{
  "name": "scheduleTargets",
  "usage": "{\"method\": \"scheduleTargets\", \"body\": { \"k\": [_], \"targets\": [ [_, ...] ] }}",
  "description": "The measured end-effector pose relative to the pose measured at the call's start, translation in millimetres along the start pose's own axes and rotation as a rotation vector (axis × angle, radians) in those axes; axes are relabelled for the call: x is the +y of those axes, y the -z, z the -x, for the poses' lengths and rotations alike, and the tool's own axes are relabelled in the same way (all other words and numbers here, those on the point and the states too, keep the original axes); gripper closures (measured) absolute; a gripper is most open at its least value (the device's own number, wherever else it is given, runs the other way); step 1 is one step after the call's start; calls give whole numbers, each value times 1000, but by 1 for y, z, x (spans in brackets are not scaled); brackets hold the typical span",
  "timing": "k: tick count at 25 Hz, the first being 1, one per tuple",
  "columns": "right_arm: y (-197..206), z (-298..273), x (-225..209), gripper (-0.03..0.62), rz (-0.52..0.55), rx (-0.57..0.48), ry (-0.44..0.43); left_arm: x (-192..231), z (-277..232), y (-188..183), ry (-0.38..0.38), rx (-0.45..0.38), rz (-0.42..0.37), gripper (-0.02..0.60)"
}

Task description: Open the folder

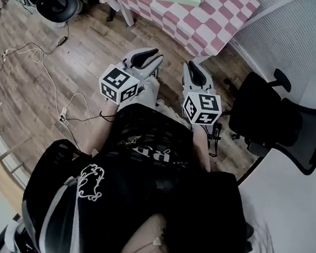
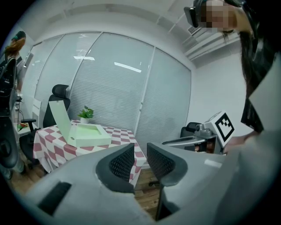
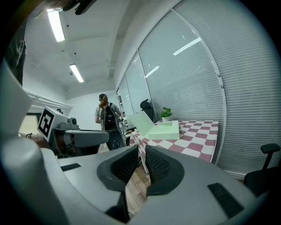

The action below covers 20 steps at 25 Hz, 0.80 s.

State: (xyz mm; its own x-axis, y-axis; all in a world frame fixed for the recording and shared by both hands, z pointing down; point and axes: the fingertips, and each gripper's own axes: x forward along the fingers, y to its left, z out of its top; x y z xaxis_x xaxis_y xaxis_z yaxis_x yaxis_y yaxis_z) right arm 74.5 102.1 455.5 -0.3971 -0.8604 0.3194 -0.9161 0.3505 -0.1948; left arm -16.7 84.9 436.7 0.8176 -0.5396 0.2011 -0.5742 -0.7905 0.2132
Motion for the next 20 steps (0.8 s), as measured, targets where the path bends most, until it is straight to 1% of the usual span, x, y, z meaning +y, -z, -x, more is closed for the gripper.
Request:
{"method": "scheduleTargets", "body": {
  "k": [11,20],
  "targets": [
    [14,20,36,545,67,18,-51,-33,24,16,26,19,-16,482],
    [19,27,51,549,91,20,-63,-43,40,23,30,19,-22,482]
  ]
}}
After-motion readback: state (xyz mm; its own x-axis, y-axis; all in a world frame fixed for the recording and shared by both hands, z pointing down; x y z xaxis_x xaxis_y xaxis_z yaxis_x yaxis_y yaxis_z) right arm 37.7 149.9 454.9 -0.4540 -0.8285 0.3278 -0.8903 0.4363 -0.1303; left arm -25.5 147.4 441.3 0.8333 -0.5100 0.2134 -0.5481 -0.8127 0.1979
